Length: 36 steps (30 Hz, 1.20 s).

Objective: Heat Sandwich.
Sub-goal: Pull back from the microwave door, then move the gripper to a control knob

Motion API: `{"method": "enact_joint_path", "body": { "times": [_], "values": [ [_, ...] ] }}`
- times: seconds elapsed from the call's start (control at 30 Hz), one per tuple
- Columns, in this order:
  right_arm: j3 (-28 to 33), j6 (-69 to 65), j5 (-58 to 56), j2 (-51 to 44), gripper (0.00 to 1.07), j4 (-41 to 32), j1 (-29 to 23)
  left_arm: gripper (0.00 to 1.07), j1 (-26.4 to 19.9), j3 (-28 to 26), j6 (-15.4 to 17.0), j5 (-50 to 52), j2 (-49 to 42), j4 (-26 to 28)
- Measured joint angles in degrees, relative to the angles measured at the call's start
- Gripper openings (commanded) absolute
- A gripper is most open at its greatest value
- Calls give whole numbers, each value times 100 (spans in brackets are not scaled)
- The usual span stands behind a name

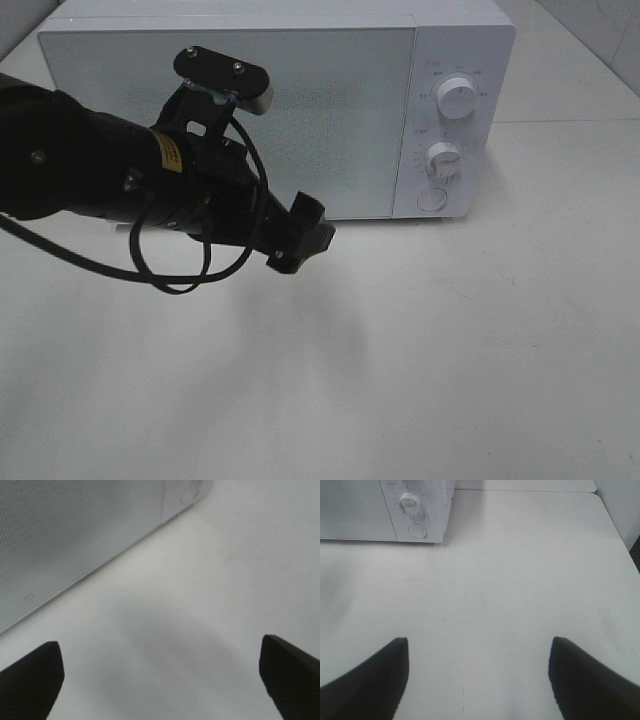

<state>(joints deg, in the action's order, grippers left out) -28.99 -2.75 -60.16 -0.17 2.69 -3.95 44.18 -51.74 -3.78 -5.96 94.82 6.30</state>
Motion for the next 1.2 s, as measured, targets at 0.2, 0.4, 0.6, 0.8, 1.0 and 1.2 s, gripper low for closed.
{"method": "enact_joint_path", "body": {
  "times": [0.2, 0.4, 0.6, 0.8, 1.0, 1.2],
  "values": [
    [0, 0, 0, 0, 75, 0, 0, 101, 0, 0, 92, -1289, -378, -332],
    [0, 0, 0, 0, 75, 0, 0, 101, -178, 0, 252, -1782, -625, -413],
    [0, 0, 0, 0, 75, 0, 0, 101, -934, 0, 430, -2378, -917, -418],
    [0, 0, 0, 0, 75, 0, 0, 101, -2057, 0, 447, -2939, -1404, -424],
    [0, 0, 0, 0, 75, 0, 0, 101, -2899, 0, 378, -3340, -1799, -430],
    [0, 0, 0, 0, 75, 0, 0, 101, -3575, 0, 378, -3816, -2091, -378]
  ]
}}
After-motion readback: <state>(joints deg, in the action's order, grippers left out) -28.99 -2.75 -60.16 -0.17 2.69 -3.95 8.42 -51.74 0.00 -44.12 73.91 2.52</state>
